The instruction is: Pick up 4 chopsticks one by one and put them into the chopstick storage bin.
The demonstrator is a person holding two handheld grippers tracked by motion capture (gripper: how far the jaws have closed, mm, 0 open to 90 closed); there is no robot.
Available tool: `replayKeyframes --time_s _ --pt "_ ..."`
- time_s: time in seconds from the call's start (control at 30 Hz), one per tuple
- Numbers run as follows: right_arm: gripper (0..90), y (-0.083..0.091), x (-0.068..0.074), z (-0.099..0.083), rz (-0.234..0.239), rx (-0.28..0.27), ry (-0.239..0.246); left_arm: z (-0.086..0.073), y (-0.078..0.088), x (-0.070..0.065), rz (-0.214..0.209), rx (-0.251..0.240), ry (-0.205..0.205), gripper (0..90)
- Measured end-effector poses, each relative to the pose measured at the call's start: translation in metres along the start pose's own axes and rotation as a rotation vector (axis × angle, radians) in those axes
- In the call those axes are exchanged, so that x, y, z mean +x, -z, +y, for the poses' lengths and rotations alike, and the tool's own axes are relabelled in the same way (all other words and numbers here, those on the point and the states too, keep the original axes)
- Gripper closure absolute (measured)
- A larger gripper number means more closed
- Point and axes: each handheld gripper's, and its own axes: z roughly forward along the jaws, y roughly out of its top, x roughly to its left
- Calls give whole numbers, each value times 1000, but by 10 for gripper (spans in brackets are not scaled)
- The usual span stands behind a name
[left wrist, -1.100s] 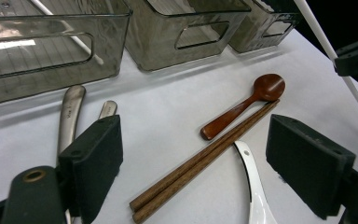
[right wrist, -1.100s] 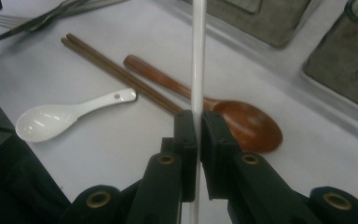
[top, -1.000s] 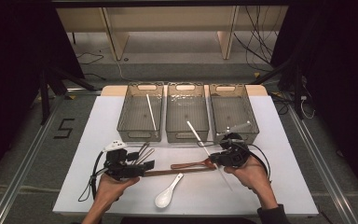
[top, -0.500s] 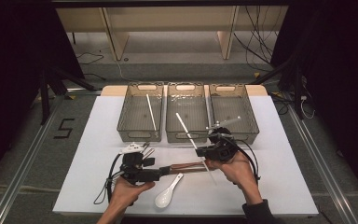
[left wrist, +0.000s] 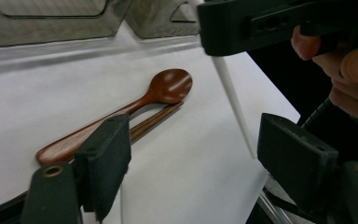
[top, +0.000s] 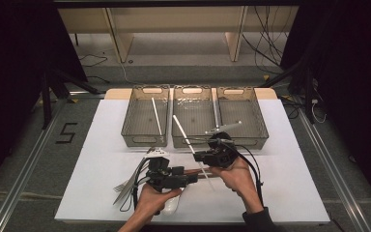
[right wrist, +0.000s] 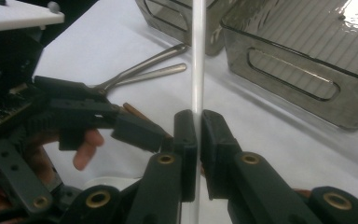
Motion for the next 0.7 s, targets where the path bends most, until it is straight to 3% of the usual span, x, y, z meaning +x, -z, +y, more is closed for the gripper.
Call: replayKeyframes --time_s 0.43,0.7 --pt "856 -2 8 2 18 -11 14 7 -12 -8 -54 -18 -4 470" --pt "856 0 8 2 19 -23 12 11 -13 -6 -72 -34 4 606"
